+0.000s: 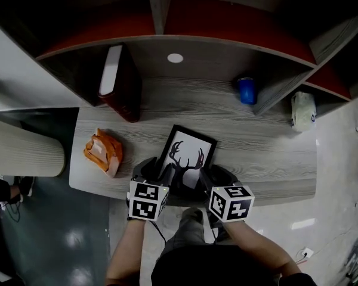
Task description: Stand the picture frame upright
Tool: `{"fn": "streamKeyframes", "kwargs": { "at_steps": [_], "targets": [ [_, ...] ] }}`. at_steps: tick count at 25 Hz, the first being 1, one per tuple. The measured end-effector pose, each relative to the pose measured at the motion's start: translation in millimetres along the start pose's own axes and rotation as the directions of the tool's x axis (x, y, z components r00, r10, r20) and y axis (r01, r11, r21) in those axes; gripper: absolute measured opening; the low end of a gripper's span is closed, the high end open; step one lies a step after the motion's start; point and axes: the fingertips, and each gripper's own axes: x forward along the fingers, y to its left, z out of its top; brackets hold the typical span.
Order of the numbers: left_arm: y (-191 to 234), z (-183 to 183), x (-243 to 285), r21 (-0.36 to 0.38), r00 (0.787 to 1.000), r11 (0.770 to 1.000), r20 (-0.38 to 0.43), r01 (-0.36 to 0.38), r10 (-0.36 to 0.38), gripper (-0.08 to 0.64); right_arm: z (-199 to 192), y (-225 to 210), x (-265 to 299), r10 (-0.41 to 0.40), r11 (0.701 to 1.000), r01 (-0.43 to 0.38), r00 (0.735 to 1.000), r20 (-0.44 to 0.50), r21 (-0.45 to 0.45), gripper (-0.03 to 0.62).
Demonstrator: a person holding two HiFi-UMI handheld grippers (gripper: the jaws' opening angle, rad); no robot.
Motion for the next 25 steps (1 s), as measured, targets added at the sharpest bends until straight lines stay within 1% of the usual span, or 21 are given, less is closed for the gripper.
{"fn": "streamKeyframes", "kwargs": {
  "at_steps": [10, 17, 22, 25],
  "targets": [
    [1.4, -0.9, 3.6, -0.041, 0.999, 0.999, -0.008, 0.031, -0.032, 0.183, -1.4, 0.1, 8.1, -0.028, 1.000, 0.028, 0.998, -0.047, 0.008, 0.158],
    [-0.2, -2.6, 4.3, -0.035, 0.998, 0.998, -0.025, 0.061, -0.062, 0.179, -1.5, -2.6, 9.0, -0.053, 0.998, 0.054, 0.997, -0.049, 0.022, 0.152],
    [-0.1, -2.9, 4.5, -0.032, 0.998, 0.998, -0.027, 0.053, -0.054, 0.180, -0.6, -3.7, 9.2, -0.049, 0.998, 0.051, 0.998, -0.051, 0.036, 0.141],
    [1.0, -3.3, 5.7, -0.029, 0.998, 0.998, -0.033, 0.050, -0.051, 0.183, -1.2, -1.9, 9.9, -0.054, 0.998, 0.055, 0.998, -0.042, 0.032, 0.149]
  ]
}}
